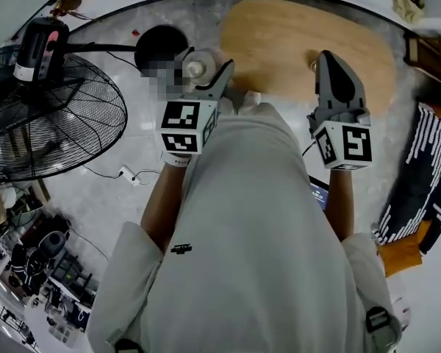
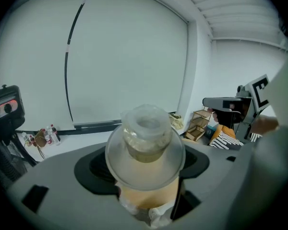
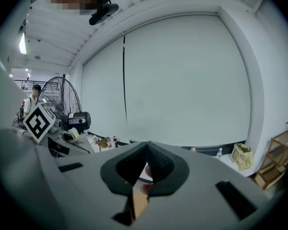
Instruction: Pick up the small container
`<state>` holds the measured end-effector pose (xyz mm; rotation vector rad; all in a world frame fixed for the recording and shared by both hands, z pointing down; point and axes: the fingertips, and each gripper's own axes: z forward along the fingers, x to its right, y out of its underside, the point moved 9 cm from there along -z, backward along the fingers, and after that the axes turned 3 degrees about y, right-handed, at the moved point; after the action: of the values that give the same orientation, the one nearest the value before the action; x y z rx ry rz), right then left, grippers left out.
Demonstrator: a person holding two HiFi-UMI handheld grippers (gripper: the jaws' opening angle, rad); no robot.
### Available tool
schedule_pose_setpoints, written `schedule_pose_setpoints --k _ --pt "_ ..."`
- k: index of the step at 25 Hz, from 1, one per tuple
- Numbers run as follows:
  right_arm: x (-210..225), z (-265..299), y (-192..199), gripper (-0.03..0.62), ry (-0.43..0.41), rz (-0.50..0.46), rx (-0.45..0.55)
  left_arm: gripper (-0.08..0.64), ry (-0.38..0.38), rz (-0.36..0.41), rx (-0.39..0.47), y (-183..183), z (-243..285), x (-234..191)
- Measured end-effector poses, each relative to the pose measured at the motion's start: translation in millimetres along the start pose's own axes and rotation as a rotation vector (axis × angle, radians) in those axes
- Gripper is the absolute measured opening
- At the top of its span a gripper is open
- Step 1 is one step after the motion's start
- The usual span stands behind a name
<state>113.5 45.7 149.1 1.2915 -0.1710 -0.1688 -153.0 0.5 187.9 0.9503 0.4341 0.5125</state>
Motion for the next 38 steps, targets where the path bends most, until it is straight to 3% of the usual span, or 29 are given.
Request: schedule_pose_setpoints --k 9,16,23,30,38 --pt "4 -16 -20 -0.006 0.050 -0.091 0.015 0.347 -0.013 0.002 0.049 -17 -26 -12" --pt "27 -47 -36 -0.006 0.078 0.087 0.113 0.347 -0.038 -0.007 0.080 -29 -37 -4" --pt "32 -60 -36 -0.006 0.125 0.109 0.138 0.347 -0.027 0.004 0.086 -36 -40 4" --pt "18 -50 -38 -0.006 0.166 -0.062 0.120 0.347 -0.001 0.034 0.073 -39 -38 11" --pt "14 -48 -32 -0.006 0.142 -0.039 0.087 0.347 0.007 0.041 0.071 -40 -43 15"
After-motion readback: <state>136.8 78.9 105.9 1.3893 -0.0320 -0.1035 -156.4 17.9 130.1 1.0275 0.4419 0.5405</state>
